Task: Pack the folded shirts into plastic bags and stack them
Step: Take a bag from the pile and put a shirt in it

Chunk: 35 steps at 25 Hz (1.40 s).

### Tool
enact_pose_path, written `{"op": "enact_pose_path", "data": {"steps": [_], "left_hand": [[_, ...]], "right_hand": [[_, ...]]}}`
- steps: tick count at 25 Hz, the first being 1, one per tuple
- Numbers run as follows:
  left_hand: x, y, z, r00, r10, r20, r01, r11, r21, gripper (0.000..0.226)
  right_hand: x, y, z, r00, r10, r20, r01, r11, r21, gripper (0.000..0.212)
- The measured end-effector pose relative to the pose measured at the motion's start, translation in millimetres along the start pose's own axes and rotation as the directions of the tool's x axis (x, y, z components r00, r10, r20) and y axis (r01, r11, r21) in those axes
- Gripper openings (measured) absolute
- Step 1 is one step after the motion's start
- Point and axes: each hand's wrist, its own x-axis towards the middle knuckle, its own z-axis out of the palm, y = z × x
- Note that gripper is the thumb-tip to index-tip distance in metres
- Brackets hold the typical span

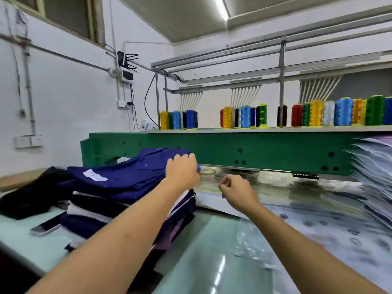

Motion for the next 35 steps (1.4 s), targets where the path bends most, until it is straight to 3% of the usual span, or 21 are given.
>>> {"op": "enact_pose_path", "data": {"steps": [3, 5, 8, 12, 15, 18, 21, 23, 24, 26, 27, 29, 31, 33, 35], "left_hand": [[3, -56, -20, 0.962, -0.208, 0.175, 0.182, 0.971, 0.157, 0.049], [4, -82, -29, 0.938, -0.218, 0.27, 0.168, 0.966, 0.195, 0.042], [8, -102, -44, 0.93, -0.167, 0.327, 0.137, 0.984, 0.112, 0.04], [8, -111, -62, 0.984, -0.13, 0.118, 0.11, 0.981, 0.162, 0.016], [17, -110, -84, 0.993, -0.104, -0.053, 0.112, 0.981, 0.157, 0.018], [29, -95, -106, 0.983, -0.111, -0.149, 0.13, 0.984, 0.121, 0.024], [27, -67, -106, 0.983, -0.108, -0.15, 0.109, 0.994, 0.003, 0.021], [17, -56, -95, 0.999, -0.043, -0.006, 0.041, 0.979, -0.2, 0.018], [13, -57, -89, 0.995, -0.009, 0.102, 0.043, 0.94, -0.339, 0.019], [9, -76, -78, 0.968, -0.063, 0.241, 0.18, 0.846, -0.503, 0.022], [10, -92, -74, 0.962, -0.152, 0.229, 0.245, 0.851, -0.464, 0.021], [7, -133, -67, 0.921, -0.362, 0.144, 0.38, 0.916, -0.128, 0.023], [2, -164, -61, 0.843, -0.487, 0.228, 0.48, 0.873, 0.089, 0.044], [1, -180, -56, 0.786, -0.519, 0.335, 0.51, 0.852, 0.122, 0.072], [1, -185, -55, 0.766, -0.515, 0.383, 0.526, 0.846, 0.086, 0.085]], "right_hand": [[14, -47, 23, 0.997, -0.06, 0.053, 0.044, 0.964, 0.263, 0.016], [18, -69, 37, 0.989, -0.088, 0.12, 0.032, 0.912, 0.41, 0.018], [23, -87, 55, 0.98, -0.112, 0.166, 0.019, 0.878, 0.478, 0.021], [27, -102, 69, 0.965, -0.108, 0.24, -0.082, 0.741, 0.666, 0.019], [30, -121, 69, 0.957, -0.105, 0.27, -0.152, 0.611, 0.777, 0.015], [34, -141, 66, 0.911, -0.025, 0.411, -0.37, 0.391, 0.843, 0.04], [41, -148, 63, 0.825, -0.095, 0.558, -0.549, 0.107, 0.829, 0.072], [43, -149, 63, 0.824, -0.141, 0.548, -0.561, -0.068, 0.825, 0.06], [44, -148, 63, 0.849, -0.117, 0.515, -0.526, -0.094, 0.845, 0.046], [45, -140, 66, 0.872, -0.028, 0.489, -0.49, -0.016, 0.872, 0.024], [45, -133, 70, 0.866, 0.028, 0.499, -0.499, 0.05, 0.865, 0.017], [45, -120, 77, 0.854, 0.112, 0.508, -0.52, 0.149, 0.841, 0.029], [47, -116, 80, 0.859, 0.157, 0.487, -0.509, 0.167, 0.844, 0.031], [47, -117, 82, 0.861, 0.19, 0.473, -0.503, 0.171, 0.847, 0.029], [48, -118, 83, 0.862, 0.229, 0.453, -0.493, 0.172, 0.853, 0.038]]}}
